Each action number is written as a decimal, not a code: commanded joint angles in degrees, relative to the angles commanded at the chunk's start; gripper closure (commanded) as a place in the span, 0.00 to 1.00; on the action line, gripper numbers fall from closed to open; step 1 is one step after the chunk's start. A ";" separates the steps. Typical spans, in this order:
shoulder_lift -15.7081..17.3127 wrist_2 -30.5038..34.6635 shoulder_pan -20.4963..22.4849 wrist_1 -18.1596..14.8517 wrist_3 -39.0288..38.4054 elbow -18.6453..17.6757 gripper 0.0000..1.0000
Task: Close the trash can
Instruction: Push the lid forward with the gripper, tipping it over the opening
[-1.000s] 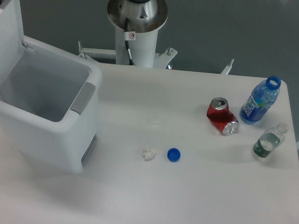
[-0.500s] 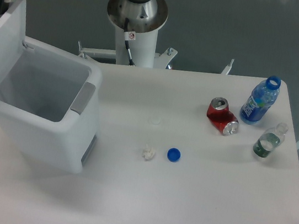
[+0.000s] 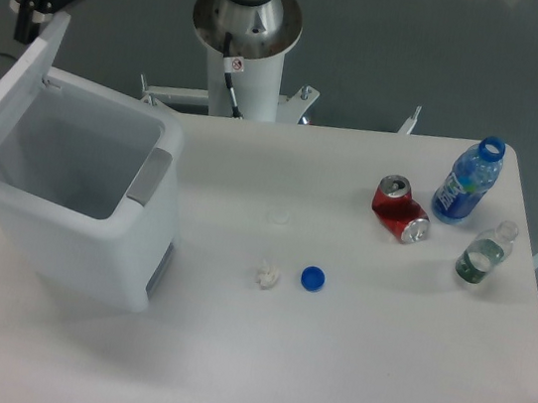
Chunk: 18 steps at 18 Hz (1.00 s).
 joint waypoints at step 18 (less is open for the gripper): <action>-3.51 1.23 1.76 -0.79 1.14 0.09 0.99</action>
